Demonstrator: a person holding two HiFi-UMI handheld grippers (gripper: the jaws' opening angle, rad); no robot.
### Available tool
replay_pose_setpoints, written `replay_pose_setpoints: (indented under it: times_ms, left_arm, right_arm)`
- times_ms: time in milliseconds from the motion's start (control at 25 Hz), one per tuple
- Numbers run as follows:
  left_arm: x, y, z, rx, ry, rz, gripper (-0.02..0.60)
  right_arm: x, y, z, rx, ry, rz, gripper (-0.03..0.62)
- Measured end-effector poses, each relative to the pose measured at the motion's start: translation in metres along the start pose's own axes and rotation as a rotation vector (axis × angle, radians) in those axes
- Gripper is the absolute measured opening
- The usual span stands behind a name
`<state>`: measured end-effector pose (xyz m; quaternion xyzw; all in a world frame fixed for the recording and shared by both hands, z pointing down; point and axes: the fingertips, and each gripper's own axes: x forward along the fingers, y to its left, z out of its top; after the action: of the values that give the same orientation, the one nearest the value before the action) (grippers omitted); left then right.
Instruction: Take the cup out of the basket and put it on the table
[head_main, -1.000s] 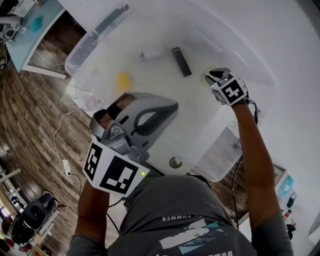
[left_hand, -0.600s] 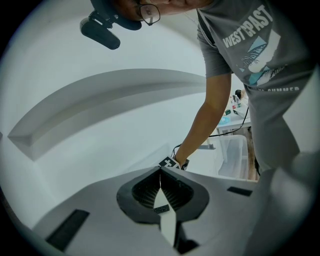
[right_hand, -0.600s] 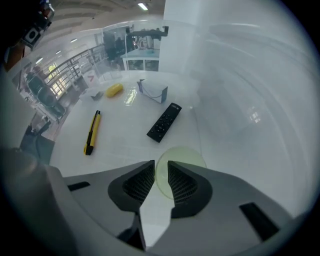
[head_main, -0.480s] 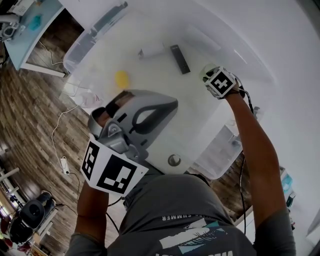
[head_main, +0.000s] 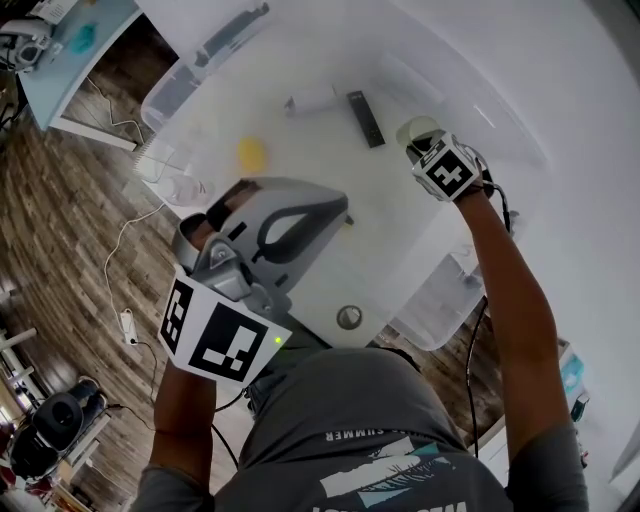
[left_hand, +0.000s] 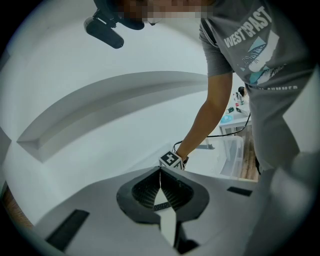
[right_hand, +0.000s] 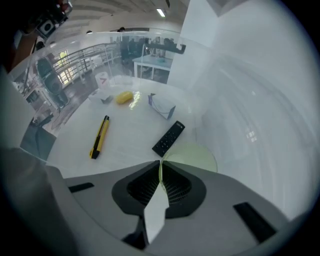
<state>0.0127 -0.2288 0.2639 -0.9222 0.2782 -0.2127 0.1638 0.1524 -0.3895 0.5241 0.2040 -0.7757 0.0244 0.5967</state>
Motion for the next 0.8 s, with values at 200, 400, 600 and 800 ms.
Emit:
replay_pose_setpoints:
  times_ms: [200, 400, 600, 800]
  left_arm:
    - [-0.004, -0.007, 0.006, 0.012, -0.001, 0.002, 0.011]
    - [-0.007, -0.016, 0.008, 0.020, 0.002, 0.008, 0.011]
    - [-0.014, -0.025, 0.012, 0.025, 0.008, 0.017, 0.011]
    - [-0.022, -0.032, 0.014, 0.028, 0.012, 0.030, 0.011]
  right_arm:
    - [-0.037, 0.011, 0.035, -0.043, -0.101, -0.046, 0.029]
    - [-0.075, 0.020, 0.058, -0.052, -0.200, -0.092, 0.029]
    - [-0.122, 0.035, 0.081, -0.076, -0.307, -0.136, 0.029]
    - [-0.164, 0.052, 0.101, -0.103, -0.387, -0.174, 0.029]
